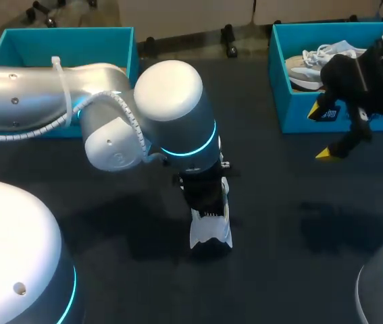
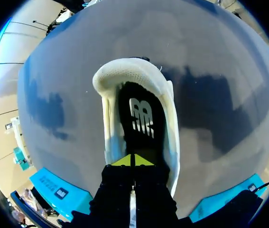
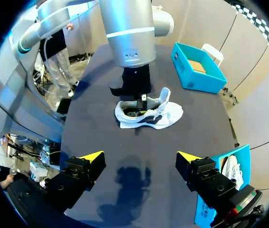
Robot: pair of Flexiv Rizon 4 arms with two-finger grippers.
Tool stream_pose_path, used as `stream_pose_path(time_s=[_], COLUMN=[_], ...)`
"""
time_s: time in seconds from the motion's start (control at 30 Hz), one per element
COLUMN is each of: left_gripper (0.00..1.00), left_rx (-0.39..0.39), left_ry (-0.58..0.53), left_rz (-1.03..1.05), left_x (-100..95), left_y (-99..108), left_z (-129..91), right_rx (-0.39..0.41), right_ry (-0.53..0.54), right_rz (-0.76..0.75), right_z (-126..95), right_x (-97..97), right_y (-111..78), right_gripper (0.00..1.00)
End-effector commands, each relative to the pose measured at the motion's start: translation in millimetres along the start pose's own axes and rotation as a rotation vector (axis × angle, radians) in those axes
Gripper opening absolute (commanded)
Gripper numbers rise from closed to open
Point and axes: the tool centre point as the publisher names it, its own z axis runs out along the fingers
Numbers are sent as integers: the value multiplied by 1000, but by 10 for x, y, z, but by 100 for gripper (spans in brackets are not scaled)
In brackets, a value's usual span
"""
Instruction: Take the shoe out of the shoebox, open the shoe tongue, remove and reinsert the insole, then place the shoe into the shoebox
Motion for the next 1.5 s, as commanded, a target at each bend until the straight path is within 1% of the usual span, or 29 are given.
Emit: stream_pose_path(time_s=[0.03, 0.07, 0.1, 0.13, 0.17, 0.23, 0.27, 0.47, 0.63, 0.77, 0.93, 1.17, 1.3, 1.33, 1.4, 1.43, 1.5], left_gripper=[0, 11, 41, 65, 70, 97, 100, 100, 100, 100, 100, 100, 100, 100, 100, 100, 100], left_rx=[-14, -15, -21, -9, -15, -13, -16, -18, 1, 18, 35, 58, 59, 48, 67, 54, 88], left_ry=[25, 31, 38, 44, 49, 56, 57, 55, 64, 105, 111, 106, 109, 109, 105, 108, 104], left_rz=[-12, -11, -9, -12, -7, -14, -15, -12, -9, -10, -16, -22, -21, -16, -23, -10, -16], left_x=[52, 63, 79, 93, 107, 130, 136, 124, 131, 172, 180, 133, 96, 86, 68, 58, 40], left_y=[71, 82, 97, 105, 112, 131, 145, 150, 137, 119, 117, 206, 281, 307, 345, 364, 390], left_z=[-59, -54, -51, -50, -48, -37, -33, -82, -139, -80, -72, -101, -140, -147, -157, -166, -208], right_rx=[4, 4, 4, 4, 4, 4, 4, 4, 4, 4, 4, 4, 4, 4, 4, 4, 4], right_ry=[3, 3, 3, 3, 3, 3, 3, 3, 3, 3, 3, 3, 3, 3, 3, 3, 3], right_rz=[1, 1, 1, 1, 1, 1, 1, 1, 1, 1, 1, 1, 1, 1, 1, 1, 1], right_z=[15, 15, 15, 15, 15, 15, 15, 15, 15, 15, 15, 15, 15, 15, 15, 15, 15], right_x=[-20, -20, -20, -20, -20, -20, -20, -20, -20, -20, -20, -20, -20, -20, -20, -20, -20], right_y=[10, 10, 10, 10, 10, 10, 10, 10, 10, 10, 10, 10, 10, 10, 10, 10, 10], right_gripper=[100, 100, 100, 100, 100, 100, 100, 100, 100, 100, 100, 100, 100, 100, 100, 100, 100])
